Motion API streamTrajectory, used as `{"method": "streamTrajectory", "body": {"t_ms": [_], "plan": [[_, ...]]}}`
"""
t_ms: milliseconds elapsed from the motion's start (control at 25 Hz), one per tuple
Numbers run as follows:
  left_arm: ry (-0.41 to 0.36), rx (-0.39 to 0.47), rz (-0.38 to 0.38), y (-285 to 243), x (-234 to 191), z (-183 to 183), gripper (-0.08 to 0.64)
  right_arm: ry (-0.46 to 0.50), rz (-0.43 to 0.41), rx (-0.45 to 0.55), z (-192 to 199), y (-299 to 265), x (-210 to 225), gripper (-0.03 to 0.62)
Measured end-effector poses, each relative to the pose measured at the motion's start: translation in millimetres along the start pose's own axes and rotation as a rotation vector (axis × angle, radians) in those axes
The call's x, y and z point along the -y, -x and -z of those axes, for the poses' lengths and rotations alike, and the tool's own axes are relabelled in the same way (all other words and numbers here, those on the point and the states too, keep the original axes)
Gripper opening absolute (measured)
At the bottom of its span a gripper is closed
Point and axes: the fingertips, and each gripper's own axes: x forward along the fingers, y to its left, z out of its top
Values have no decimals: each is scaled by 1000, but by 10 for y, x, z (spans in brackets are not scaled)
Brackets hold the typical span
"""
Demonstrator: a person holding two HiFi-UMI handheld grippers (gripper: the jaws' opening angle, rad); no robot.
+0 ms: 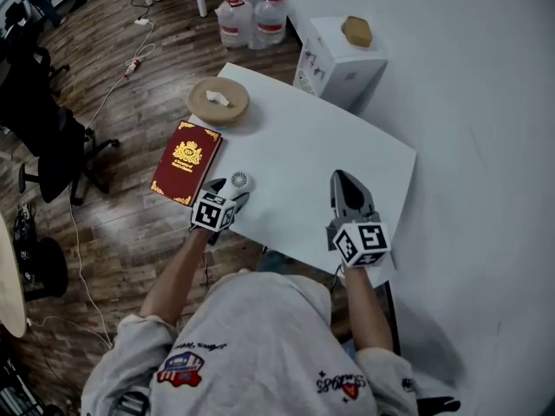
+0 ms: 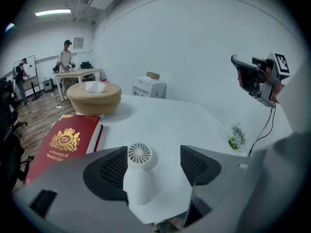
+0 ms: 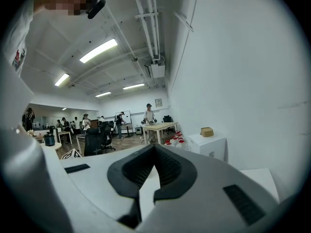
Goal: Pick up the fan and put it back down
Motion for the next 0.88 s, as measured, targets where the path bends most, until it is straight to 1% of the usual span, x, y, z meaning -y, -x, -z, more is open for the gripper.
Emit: {"method": "streamTrajectory", "body": {"t_ms": [80,160,280,400,560,640,720,760,800,880], "plan": [[31,-52,-1,-162,-25,98,336,-7,-4,-10,20,-42,119,-6],[46,-110,-14,-310,-77,194,336,-14,-9,-18,44,-91,231,-6],[33,-189,-47,-463,-167,336,336,-21,-15,-23,76,-148,383,-6],[25,-247,-65,-568,-191,447,336,-40,-17,-29,115,-149,530,-6],[26,-299,-79,-709,-192,503,336,-46,-20,-53,211,-126,665,-6],[27,-320,-99,-765,-230,545,336,-40,-21,-63,251,-106,694,-6],[-31,-299,-142,-807,-297,466,336,-35,-17,-67,250,-71,733,-6],[-50,-297,-151,-817,-300,438,333,-35,-12,-67,234,-58,760,-6],[-44,-321,-144,-811,-266,467,326,-38,-6,-65,214,-47,786,-6],[22,-424,-98,-761,-129,649,290,-41,5,-63,175,-21,825,-6]]}}
